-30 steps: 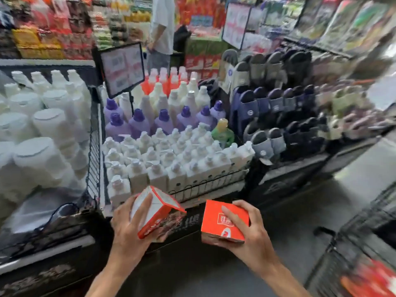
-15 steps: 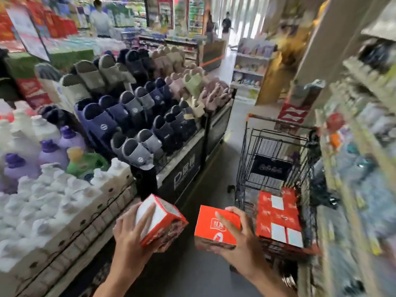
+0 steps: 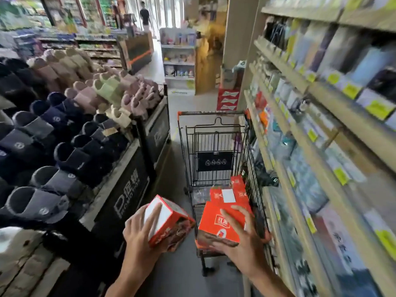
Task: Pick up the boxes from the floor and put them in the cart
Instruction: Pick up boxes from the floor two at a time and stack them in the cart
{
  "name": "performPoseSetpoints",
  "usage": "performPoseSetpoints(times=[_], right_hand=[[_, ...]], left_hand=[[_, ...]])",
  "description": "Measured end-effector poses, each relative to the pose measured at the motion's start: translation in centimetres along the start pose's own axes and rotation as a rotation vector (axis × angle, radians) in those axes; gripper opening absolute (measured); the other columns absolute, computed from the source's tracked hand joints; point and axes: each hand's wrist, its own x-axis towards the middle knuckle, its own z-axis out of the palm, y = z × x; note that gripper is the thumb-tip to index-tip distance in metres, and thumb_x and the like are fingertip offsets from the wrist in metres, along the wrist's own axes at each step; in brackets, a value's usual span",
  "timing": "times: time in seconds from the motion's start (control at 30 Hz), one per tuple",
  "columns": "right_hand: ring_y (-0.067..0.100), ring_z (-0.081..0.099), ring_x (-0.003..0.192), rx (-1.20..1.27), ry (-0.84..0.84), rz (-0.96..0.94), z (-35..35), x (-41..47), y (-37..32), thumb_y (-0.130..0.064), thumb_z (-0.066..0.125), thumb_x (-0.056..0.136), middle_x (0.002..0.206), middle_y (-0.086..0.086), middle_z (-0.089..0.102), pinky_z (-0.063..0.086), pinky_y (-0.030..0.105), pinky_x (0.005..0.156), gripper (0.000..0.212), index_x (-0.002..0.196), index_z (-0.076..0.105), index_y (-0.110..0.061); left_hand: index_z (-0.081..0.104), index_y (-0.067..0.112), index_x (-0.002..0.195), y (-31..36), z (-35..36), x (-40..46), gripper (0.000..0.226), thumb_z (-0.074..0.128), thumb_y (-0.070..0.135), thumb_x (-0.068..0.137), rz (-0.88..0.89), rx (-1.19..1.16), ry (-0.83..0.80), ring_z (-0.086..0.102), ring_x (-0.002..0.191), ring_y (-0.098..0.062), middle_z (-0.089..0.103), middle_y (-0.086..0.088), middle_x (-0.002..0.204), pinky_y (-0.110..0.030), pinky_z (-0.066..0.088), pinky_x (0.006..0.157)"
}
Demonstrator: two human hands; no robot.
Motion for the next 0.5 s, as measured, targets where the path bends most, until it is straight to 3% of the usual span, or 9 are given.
performPoseSetpoints(times=[0.07, 0.1, 0.17, 0.27, 0.4, 0.5], right_hand=[[0.003, 0.035, 0.141, -0.024, 0.026, 0.041, -0.4, 0.3, 1.6, -0.052, 0.091, 0.058, 0.148, -0.009, 0.036, 0.048, 0.009, 0.09, 0.096, 0.145, 0.05, -0.04], [0.007, 0.037, 0.14, -0.014, 0.028, 0.065, -0.5, 0.6, 2.5, -0.053, 0.089, 0.061, 0.149, -0.008, 0.034, 0.055, 0.017, 0.088, 0.096, 0.146, 0.047, -0.043], [0.013, 0.041, 0.138, -0.03, 0.036, 0.084, -0.6, 1.6, 4.3, -0.053, 0.084, 0.064, 0.149, -0.008, 0.031, 0.058, 0.03, 0.093, 0.095, 0.149, 0.042, -0.046], [0.008, 0.038, 0.138, -0.067, 0.066, 0.11, -0.5, 3.8, 6.6, -0.045, 0.09, 0.061, 0.147, -0.006, 0.034, 0.05, 0.022, 0.101, 0.101, 0.149, 0.041, -0.046], [-0.009, 0.028, 0.14, -0.098, 0.04, 0.205, 0.5, 7.8, 9.7, -0.036, 0.096, 0.056, 0.145, 0.0, 0.039, 0.033, -0.005, 0.096, 0.1, 0.145, 0.052, -0.034], [-0.01, 0.027, 0.139, -0.125, 0.029, 0.28, 1.7, 11.4, 12.0, -0.04, 0.095, 0.057, 0.145, 0.001, 0.039, 0.032, -0.006, 0.094, 0.098, 0.145, 0.053, -0.029]], left_hand=[[0.031, 0.043, 0.15, 0.4, 1.7, 2.0, 0.085, 0.059, 0.068, 0.074, 0.022, -0.012, -0.04, 0.035, 0.127, -0.027, 0.041, -0.005, 0.146, -0.047, 0.025, 0.099], [0.029, 0.046, 0.151, 0.4, 2.7, 3.1, 0.085, 0.058, 0.072, 0.075, 0.034, -0.02, -0.052, 0.034, 0.127, -0.023, 0.04, -0.003, 0.146, -0.046, 0.024, 0.1], [0.025, 0.05, 0.152, 0.4, 4.5, 5.3, 0.083, 0.051, 0.08, 0.079, 0.054, -0.044, -0.065, 0.03, 0.128, -0.018, 0.037, 0.0, 0.148, -0.045, 0.023, 0.1], [0.023, 0.051, 0.152, -0.2, 7.3, 9.1, 0.082, 0.045, 0.084, 0.079, 0.073, -0.066, -0.1, 0.03, 0.127, -0.017, 0.035, 0.004, 0.148, -0.044, 0.025, 0.1], [0.028, 0.046, 0.152, -1.4, 11.3, 15.0, 0.081, 0.047, 0.081, 0.081, 0.073, -0.091, -0.168, 0.034, 0.127, -0.024, 0.036, 0.002, 0.148, -0.045, 0.028, 0.099], [0.03, 0.043, 0.152, -2.8, 14.2, 19.9, 0.082, 0.052, 0.076, 0.08, 0.077, -0.104, -0.208, 0.033, 0.127, -0.024, 0.035, 0.001, 0.148, -0.046, 0.028, 0.097]])
